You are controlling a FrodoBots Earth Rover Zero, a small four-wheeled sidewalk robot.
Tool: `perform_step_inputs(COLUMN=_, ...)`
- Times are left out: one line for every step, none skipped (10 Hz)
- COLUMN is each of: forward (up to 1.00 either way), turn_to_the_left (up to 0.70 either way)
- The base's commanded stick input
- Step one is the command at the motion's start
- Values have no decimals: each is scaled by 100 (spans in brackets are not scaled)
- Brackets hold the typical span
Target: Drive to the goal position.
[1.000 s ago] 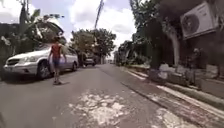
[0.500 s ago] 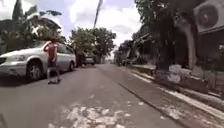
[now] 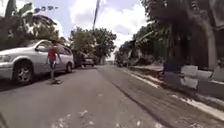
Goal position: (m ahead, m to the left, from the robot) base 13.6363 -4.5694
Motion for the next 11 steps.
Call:
perform_step_inputs(forward=100, turn_to_the_left=0)
perform_step_inputs(forward=100, turn_to_the_left=0)
perform_step_inputs(forward=100, turn_to_the_left=0)
perform_step_inputs(forward=100, turn_to_the_left=0)
perform_step_inputs(forward=100, turn_to_the_left=0)
perform_step_inputs(forward=100, turn_to_the_left=0)
perform_step_inputs(forward=100, turn_to_the_left=0)
perform_step_inputs(forward=100, turn_to_the_left=0)
perform_step_inputs(forward=100, turn_to_the_left=0)
perform_step_inputs(forward=100, turn_to_the_left=0)
perform_step_inputs(forward=100, turn_to_the_left=0)
